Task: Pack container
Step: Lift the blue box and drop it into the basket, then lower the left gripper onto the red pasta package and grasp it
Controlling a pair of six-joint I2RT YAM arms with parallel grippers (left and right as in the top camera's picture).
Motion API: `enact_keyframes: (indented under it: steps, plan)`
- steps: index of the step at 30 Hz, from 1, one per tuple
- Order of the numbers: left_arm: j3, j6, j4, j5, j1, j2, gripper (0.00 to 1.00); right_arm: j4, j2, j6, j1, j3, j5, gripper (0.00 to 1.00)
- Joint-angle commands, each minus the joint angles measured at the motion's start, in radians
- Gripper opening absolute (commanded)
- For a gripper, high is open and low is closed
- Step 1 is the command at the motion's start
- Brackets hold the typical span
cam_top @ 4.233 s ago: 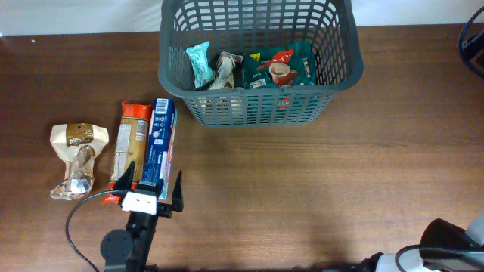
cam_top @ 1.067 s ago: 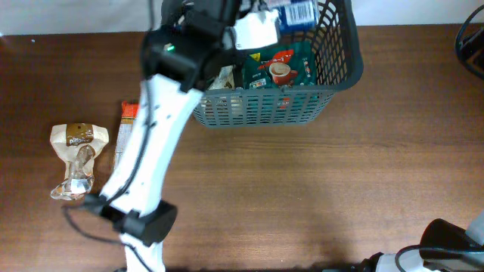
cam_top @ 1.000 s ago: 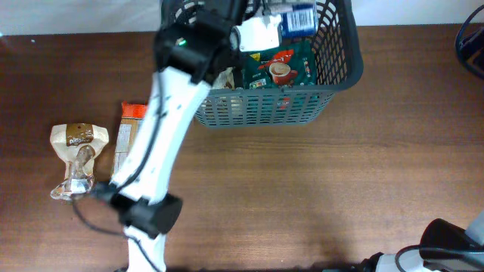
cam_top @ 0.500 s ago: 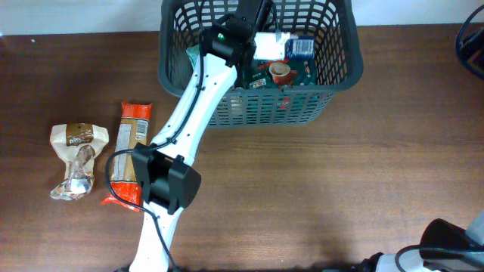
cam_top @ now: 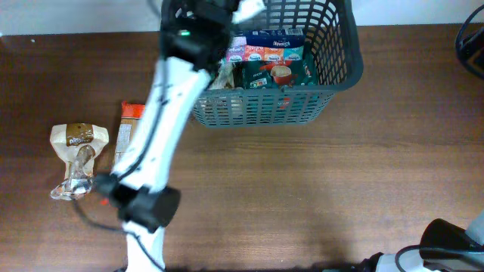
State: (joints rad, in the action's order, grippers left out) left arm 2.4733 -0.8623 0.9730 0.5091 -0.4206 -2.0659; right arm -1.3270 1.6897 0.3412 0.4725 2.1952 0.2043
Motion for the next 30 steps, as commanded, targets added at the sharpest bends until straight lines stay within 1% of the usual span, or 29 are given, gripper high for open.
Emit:
enact_keyframes:
  steps: [1,3,4,6,9,11,14,15,18,23,27,30]
  plan:
    - [0.016,0.133,0.048,0.046,0.091,0.159,0.77,0.002,0.002,0.008,-0.001,0.004,0.002,0.99]
    - [0.016,0.177,0.089,0.006,0.15,0.203,0.76,0.002,0.002,0.008,-0.001,0.004,0.002,0.99]
    - [0.016,0.228,0.154,-0.046,0.224,0.237,0.75,0.002,0.002,0.008,-0.001,0.004,0.002,0.99]
    - [0.016,0.279,0.241,-0.112,0.305,0.251,0.74,0.002,0.002,0.008,-0.001,0.004,0.002,0.99]
    - [-0.005,0.414,0.372,-0.245,0.436,0.246,0.67,0.002,0.002,0.008,-0.001,0.004,0.002,0.99]
    - [-0.059,0.505,0.449,-0.313,0.513,0.24,0.63,0.002,0.002,0.008,-0.001,0.004,0.002,0.99]
    - [-0.192,0.643,0.517,-0.32,0.596,0.227,0.61,0.002,0.002,0.008,-0.001,0.004,0.002,0.99]
    - [-0.241,0.665,0.518,-0.327,0.612,0.226,0.61,0.002,0.002,0.008,-0.001,0.004,0.002,0.99]
    - [-0.436,0.671,0.466,-0.371,0.64,0.226,0.61,0.002,0.002,0.008,-0.001,0.004,0.002,0.99]
    - [-0.742,0.67,0.306,-0.382,0.617,0.226,0.64,0.002,0.002,0.008,-0.001,0.004,0.002,0.99]
    - [-0.93,0.666,0.167,-0.382,0.6,0.226,0.76,0.002,0.002,0.008,-0.001,0.004,0.002,0.99]
    - [-1.053,0.666,0.065,-0.383,0.6,0.225,0.79,0.002,0.002,0.008,-0.001,0.004,0.002,0.99]
